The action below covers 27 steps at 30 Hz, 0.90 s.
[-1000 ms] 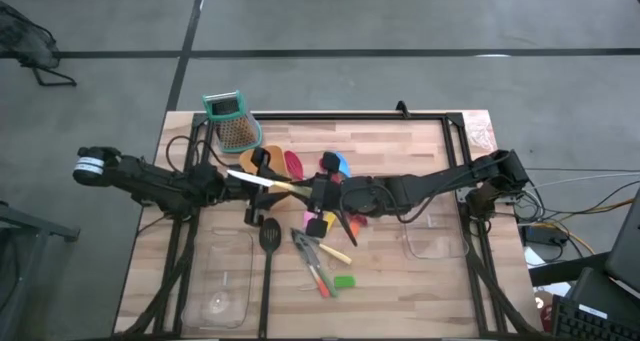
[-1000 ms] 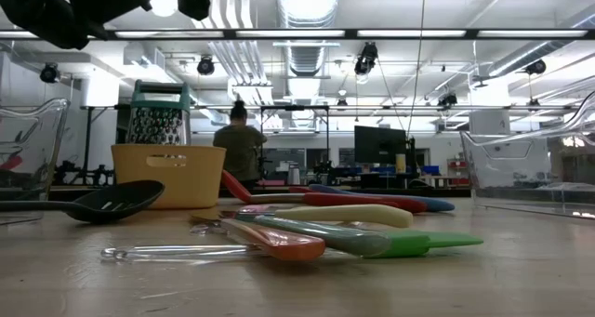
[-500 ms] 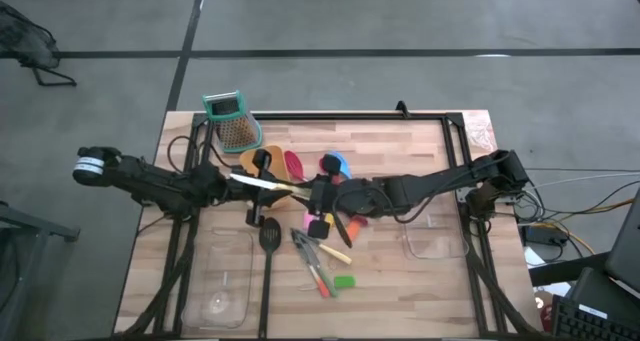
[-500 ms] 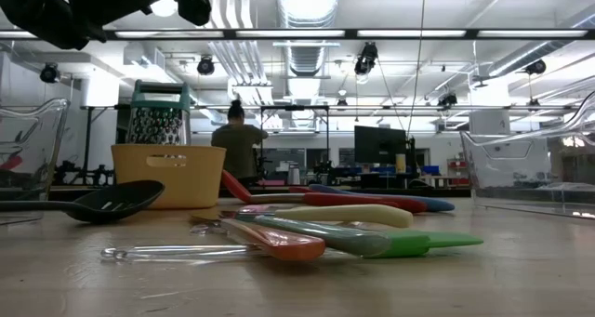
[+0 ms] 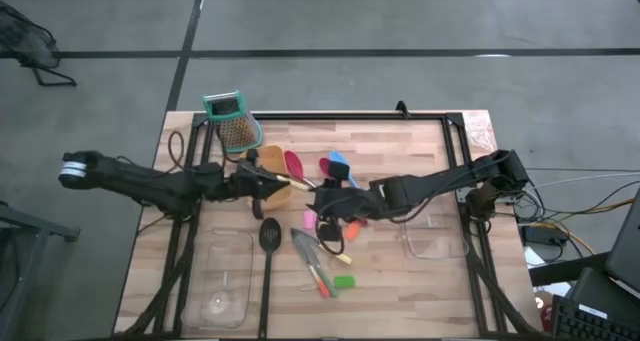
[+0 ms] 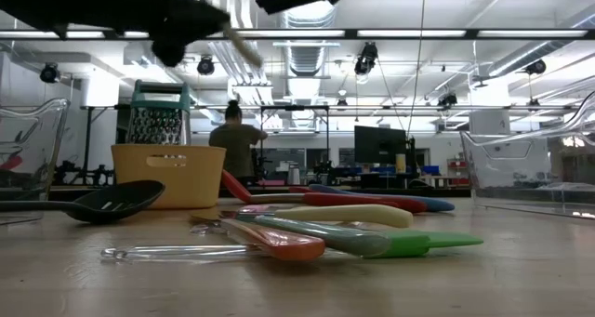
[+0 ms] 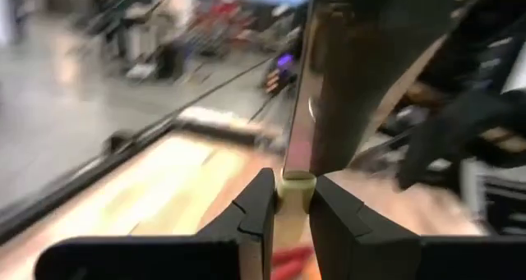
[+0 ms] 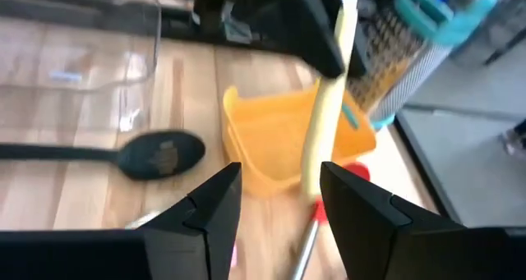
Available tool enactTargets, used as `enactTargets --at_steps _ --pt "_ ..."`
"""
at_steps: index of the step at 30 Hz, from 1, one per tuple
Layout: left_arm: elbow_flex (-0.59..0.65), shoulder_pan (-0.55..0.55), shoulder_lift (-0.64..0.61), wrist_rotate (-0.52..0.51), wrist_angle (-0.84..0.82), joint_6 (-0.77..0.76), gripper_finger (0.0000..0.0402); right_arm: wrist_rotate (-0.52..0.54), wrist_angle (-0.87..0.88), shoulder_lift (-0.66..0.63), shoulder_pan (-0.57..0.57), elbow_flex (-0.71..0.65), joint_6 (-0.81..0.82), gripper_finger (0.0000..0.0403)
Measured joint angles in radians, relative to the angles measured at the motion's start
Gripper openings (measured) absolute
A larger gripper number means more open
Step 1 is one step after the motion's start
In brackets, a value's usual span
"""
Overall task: Pick & Place Kitchen Items
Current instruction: Put the top light yellow knife into the yellow bin
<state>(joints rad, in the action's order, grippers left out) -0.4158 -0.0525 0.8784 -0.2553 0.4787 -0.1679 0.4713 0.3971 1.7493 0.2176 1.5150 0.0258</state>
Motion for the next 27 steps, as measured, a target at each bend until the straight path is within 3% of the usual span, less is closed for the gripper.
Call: enactTargets --at_steps 7,10,27 --pt "-0.075 0.012 -0.165 -0.233 -0.523 -0.200 0.0057 0.000 0.086 0.000 0.001 -0.009 0.085 0.0177" --pt "-0.108 0.030 -0.177 -0.259 -0.690 -0.301 0.0057 0.000 0.086 0.000 0.001 -0.028 0.098 0.0178" --pt "-0.087 0.165 -0.115 -0.074 -0.810 -0.404 0.0058 0.000 0.086 0.000 0.007 -0.091 0.133 0.0116"
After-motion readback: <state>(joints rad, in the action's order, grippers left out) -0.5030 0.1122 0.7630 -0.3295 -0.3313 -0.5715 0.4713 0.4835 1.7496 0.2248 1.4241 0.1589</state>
